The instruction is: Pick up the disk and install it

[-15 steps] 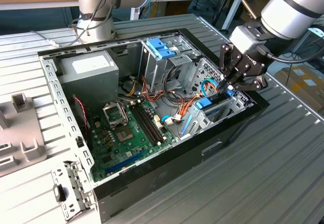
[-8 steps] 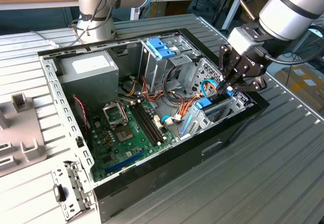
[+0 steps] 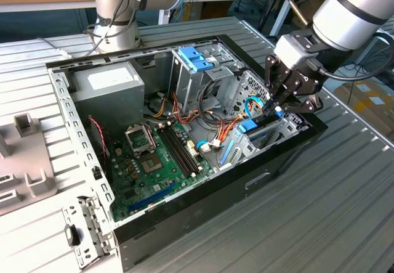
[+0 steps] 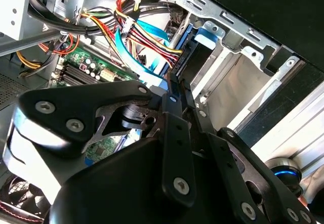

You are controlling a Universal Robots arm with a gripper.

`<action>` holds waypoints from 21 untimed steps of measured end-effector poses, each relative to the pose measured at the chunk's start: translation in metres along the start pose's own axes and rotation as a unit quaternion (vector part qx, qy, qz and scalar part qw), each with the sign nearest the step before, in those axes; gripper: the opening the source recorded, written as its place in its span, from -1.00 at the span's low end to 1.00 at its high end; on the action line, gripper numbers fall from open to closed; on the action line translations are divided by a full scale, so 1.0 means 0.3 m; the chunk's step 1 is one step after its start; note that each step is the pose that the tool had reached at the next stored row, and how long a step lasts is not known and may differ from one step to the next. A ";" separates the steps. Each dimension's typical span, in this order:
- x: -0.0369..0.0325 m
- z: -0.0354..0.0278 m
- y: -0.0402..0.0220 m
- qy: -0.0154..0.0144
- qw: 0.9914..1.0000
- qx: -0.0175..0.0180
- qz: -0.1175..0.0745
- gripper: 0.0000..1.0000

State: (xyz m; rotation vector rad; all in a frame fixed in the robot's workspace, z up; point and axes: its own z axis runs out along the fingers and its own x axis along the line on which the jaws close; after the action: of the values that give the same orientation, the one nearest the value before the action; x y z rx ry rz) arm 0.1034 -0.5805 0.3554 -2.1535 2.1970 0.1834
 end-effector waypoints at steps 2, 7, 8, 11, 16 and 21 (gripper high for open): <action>0.000 -0.003 0.000 0.000 1.000 0.000 0.000 -0.67; -0.001 -0.012 -0.001 0.000 1.000 0.000 0.000 -0.67; -0.002 -0.012 -0.001 0.000 1.000 0.000 0.000 -0.67; -0.002 -0.012 0.006 0.000 1.000 0.000 0.000 -0.67; -0.006 -0.008 0.013 0.000 1.000 0.000 0.000 -0.67; -0.015 -0.001 0.004 0.000 1.000 0.000 -0.001 -0.67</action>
State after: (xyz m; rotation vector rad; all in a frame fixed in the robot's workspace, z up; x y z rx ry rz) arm 0.1022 -0.5762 0.3561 -2.1549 2.1958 0.1840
